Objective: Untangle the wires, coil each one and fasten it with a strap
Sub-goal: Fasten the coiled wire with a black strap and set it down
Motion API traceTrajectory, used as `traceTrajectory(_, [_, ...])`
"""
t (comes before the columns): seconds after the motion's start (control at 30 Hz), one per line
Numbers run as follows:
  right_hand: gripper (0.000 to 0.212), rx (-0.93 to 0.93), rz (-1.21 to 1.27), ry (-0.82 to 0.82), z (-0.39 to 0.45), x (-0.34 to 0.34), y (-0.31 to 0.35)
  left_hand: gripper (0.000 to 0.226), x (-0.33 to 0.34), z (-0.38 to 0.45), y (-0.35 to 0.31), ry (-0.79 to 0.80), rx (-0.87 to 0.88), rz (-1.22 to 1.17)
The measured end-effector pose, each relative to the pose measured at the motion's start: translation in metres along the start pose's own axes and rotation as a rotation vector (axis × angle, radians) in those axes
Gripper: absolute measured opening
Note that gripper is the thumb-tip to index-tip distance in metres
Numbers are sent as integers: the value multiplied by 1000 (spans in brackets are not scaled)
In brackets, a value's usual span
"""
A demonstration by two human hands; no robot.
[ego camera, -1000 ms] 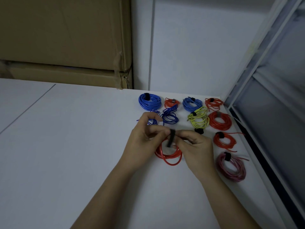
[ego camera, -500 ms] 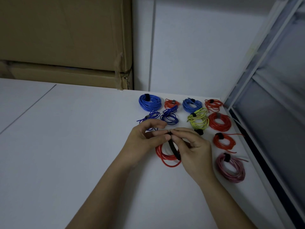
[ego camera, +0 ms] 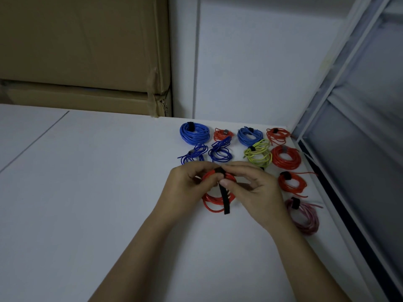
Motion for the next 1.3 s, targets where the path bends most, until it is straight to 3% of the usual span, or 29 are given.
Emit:
traceTrajectory(0.2, [22,-123,-196,-31,-3,-2,3,14,4,-1,2,32,-97,-244])
traceTrajectory(0.4, [25,-186,-177,-149,-5,-3,7,28,4,0,4,-3,-212,-518])
traceTrajectory(0.77, [15,-299,-265,-132,-6,12,6,29,2,-1,16,47,-398,-534])
traceTrajectory(1.0, [15,-297,-274,-169,-5,10,8,21,2,-2,16,38,-358,-487])
traceTrajectory(1.17, [18,-284,-283,-148,-6,13,10,27,3,-3,16,59,-386,-693])
traceTrajectory(1.3, [25,-246,-267,-118,-6,15,9,18,0,-3,21,31,-400,-691])
Point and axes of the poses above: each hand's wrist, its own z-axis towards the middle knuckle, its own x-axis out of the palm, y = z × x, the point moved 6 cm from there along z, towards the middle knuckle, and after that the axes turned 10 degrees about y, right-handed, at the moved point
